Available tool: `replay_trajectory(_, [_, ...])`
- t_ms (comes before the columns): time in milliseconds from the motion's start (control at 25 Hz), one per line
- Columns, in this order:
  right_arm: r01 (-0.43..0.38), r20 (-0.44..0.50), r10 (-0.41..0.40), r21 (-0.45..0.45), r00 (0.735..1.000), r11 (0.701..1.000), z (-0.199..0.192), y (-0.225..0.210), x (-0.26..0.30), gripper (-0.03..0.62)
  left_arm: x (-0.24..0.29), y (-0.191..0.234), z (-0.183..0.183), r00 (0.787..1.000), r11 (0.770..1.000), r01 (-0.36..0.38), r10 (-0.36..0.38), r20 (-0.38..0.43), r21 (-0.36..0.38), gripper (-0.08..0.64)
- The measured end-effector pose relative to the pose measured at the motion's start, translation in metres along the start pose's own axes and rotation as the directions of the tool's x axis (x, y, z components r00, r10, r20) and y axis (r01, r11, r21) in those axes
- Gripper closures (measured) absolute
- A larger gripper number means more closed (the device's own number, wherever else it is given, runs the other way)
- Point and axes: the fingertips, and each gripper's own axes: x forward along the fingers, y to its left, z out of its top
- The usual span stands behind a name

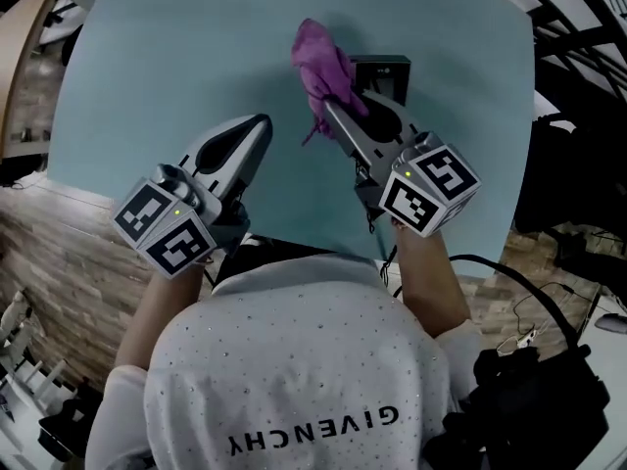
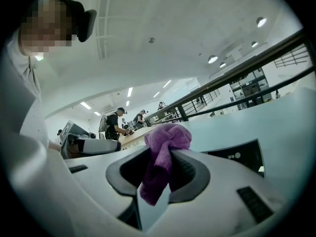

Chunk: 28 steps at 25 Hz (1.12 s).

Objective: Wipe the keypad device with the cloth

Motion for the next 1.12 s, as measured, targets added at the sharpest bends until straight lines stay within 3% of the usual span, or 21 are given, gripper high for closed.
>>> replay_trajectory(200, [-0.057, -0.024, 0.057, 0.020, 0.998, 0.998, -0.013, -0.009, 0.024, 0.486, 0.008, 0.023, -0.014, 0.998, 0.996, -0.059, 0.059, 0.003, -0.070, 0.560])
replay_trajectory(440, [-0.035, -0.040, 0.035, 0.002, 0.999, 0.999, -0.025, -0.020, 0.032, 0.485, 0.012, 0.028, -0.030, 0.994, 0.993, -0.094, 0.090, -0.064, -0.075, 0.560])
replay_trajectory(640, [-0.029, -0.072, 0.022, -0.094, 0.997, 0.995, -0.027, -0.023, 0.028, 0.485, 0.012, 0.030, -0.035, 0.990, 0.991, -0.111, 0.104, -0.096, -0.070, 0.560])
replay_trajectory(1120, [0.155, -0.039, -0.159, -0.082, 0.987, 0.984, -0.015, -0.061, -0.006, 0.485, 0.031, 0.025, -0.025, 0.993, 0.996, -0.060, 0.052, -0.101, -0.073, 0.560])
